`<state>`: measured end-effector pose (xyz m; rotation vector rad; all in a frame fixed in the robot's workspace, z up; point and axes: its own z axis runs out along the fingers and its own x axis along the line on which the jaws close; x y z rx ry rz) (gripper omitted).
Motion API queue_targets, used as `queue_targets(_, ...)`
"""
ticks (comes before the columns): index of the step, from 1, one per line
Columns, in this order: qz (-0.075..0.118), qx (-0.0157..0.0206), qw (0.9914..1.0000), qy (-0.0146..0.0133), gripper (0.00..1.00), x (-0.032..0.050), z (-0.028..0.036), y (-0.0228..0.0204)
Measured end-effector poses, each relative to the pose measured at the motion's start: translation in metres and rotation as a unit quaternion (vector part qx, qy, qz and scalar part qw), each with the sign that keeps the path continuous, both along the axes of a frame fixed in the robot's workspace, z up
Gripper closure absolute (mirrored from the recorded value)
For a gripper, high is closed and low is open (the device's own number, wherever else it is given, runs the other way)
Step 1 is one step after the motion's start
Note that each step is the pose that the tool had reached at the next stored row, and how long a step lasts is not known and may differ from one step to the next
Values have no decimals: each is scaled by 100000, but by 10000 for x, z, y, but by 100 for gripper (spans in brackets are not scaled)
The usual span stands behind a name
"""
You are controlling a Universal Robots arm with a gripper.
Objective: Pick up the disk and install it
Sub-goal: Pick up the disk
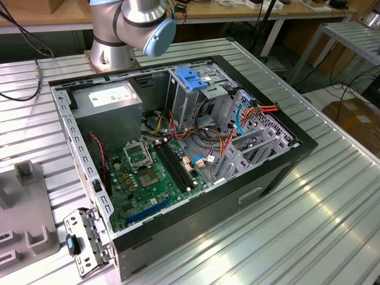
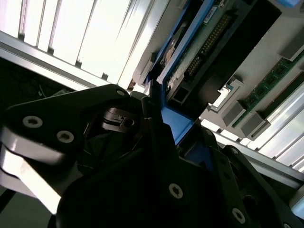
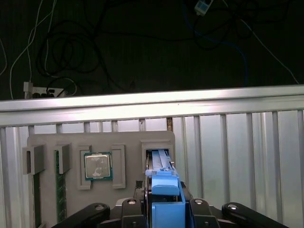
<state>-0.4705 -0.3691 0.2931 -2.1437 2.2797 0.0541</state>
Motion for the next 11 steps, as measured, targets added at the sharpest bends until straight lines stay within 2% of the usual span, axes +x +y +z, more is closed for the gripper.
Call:
queue_targets(4, 326, 2, 99999, -1, 63, 0, 0, 0)
queue_targets(6, 1353, 4, 99991, -1, 63, 0, 0, 0)
queue_targets(11, 1649, 2, 99986, -2, 63, 0, 0, 0)
